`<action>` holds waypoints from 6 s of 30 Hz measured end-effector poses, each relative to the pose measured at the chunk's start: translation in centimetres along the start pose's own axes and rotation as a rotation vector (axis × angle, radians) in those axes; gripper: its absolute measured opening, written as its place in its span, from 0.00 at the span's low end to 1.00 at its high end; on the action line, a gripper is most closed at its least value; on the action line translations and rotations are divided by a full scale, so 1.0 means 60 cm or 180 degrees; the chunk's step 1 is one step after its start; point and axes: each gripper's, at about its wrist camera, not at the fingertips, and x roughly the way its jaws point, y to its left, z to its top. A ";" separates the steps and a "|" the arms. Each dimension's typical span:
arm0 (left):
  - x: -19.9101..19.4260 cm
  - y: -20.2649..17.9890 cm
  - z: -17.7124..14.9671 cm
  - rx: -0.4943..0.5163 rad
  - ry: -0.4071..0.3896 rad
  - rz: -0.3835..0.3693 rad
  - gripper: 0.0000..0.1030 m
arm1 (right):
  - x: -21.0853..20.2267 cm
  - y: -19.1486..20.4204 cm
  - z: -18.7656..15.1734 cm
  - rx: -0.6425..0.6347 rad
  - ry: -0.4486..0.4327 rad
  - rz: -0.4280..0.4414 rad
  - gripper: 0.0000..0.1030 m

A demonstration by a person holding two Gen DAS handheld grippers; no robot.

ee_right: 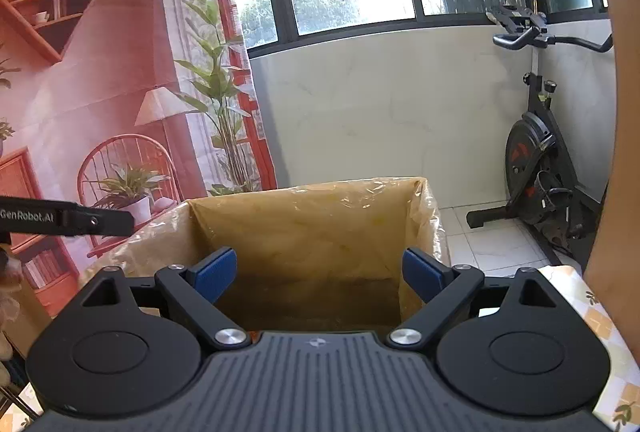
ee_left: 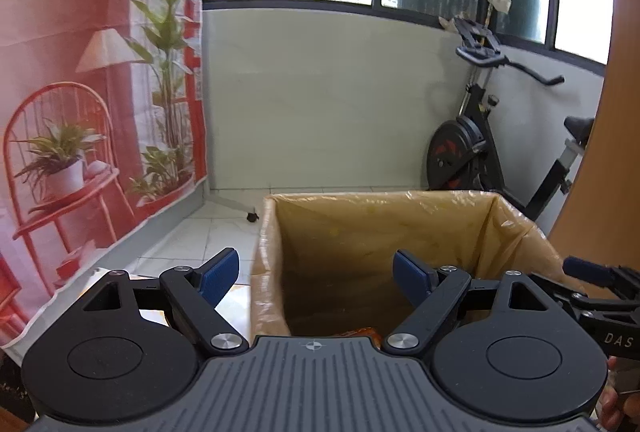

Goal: Organize snacks
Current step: 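Move both grippers back down to the snack pile, then grasp the green cucumber chip bag with both grippers together and lift, then carry the green bag over the box and release it inside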

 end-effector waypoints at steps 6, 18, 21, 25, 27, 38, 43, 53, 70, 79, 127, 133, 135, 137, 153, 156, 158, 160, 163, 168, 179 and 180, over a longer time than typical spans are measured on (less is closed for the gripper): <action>-0.074 0.026 0.014 -0.0125 -0.0196 0.0001 0.83 | -0.061 0.006 0.006 0.0068 -0.0068 0.0009 0.90; -0.181 0.046 -0.041 -0.0141 -0.0245 -0.0060 0.83 | -0.184 0.014 -0.011 0.0197 -0.0232 0.0116 0.90; -0.195 0.052 -0.087 -0.0189 -0.0155 -0.0146 0.83 | -0.202 0.020 -0.039 0.0176 -0.0169 0.0140 0.90; -0.200 0.048 -0.156 -0.0300 -0.0007 -0.0251 0.83 | -0.218 0.033 -0.087 0.0115 -0.0021 0.0158 0.89; -0.195 0.045 -0.189 -0.0382 0.0076 -0.0308 0.82 | -0.221 0.042 -0.113 0.0072 0.0063 0.0165 0.89; -0.142 0.018 -0.316 -0.0811 0.0553 -0.0765 0.72 | -0.217 0.089 -0.238 -0.0134 0.0565 0.0292 0.84; -0.124 -0.006 -0.349 -0.0849 0.0733 -0.0888 0.70 | -0.218 0.094 -0.276 -0.0116 0.0742 0.0327 0.79; -0.107 -0.041 -0.376 -0.0651 0.0859 -0.0972 0.66 | -0.209 0.096 -0.310 0.0025 0.0974 0.0406 0.77; -0.094 -0.039 -0.405 -0.0520 0.0921 -0.0916 0.63 | -0.182 0.082 -0.340 0.0327 0.1225 0.0523 0.77; -0.092 -0.033 -0.408 -0.0518 0.0893 -0.0819 0.57 | -0.187 0.073 -0.343 0.0427 0.1171 0.0458 0.73; -0.106 -0.047 -0.398 -0.0393 0.0761 -0.1065 0.47 | -0.214 0.095 -0.333 0.0186 0.0989 0.0669 0.57; -0.122 -0.050 -0.374 -0.0346 0.0597 -0.1102 0.47 | -0.227 0.099 -0.309 0.0110 0.0829 0.0686 0.57; -0.126 -0.051 -0.367 -0.0315 0.0559 -0.1112 0.47 | -0.229 0.098 -0.301 0.0106 0.0793 0.0692 0.57; -0.128 -0.051 -0.359 -0.0299 0.0522 -0.1124 0.47 | -0.230 0.097 -0.293 0.0112 0.0766 0.0701 0.57; -0.138 -0.057 -0.263 -0.0241 0.0106 -0.1177 0.47 | -0.226 0.101 -0.203 -0.0040 0.0379 0.0763 0.57; -0.138 -0.059 -0.246 -0.0217 0.0038 -0.1175 0.47 | -0.225 0.101 -0.188 -0.0064 0.0309 0.0783 0.57; -0.145 -0.063 -0.232 -0.0200 -0.0017 -0.1179 0.47 | -0.225 0.102 -0.177 -0.0082 0.0265 0.0795 0.57; -0.149 -0.064 -0.220 -0.0188 -0.0069 -0.1191 0.47 | -0.225 0.103 -0.163 -0.0103 0.0212 0.0806 0.57; -0.150 -0.067 -0.202 -0.0173 -0.0141 -0.1199 0.47 | -0.223 0.102 -0.142 -0.0116 0.0140 0.0826 0.57; -0.147 -0.070 -0.170 -0.0159 -0.0276 -0.1206 0.47 | -0.217 0.102 -0.101 -0.0187 0.0024 0.0840 0.57; -0.093 -0.081 -0.097 -0.0143 -0.0435 -0.1160 0.47 | -0.154 0.089 -0.008 -0.0298 -0.0106 0.0854 0.57; -0.089 -0.079 -0.088 -0.0149 -0.0451 -0.1153 0.47 | -0.145 0.086 0.000 -0.0307 -0.0116 0.0858 0.57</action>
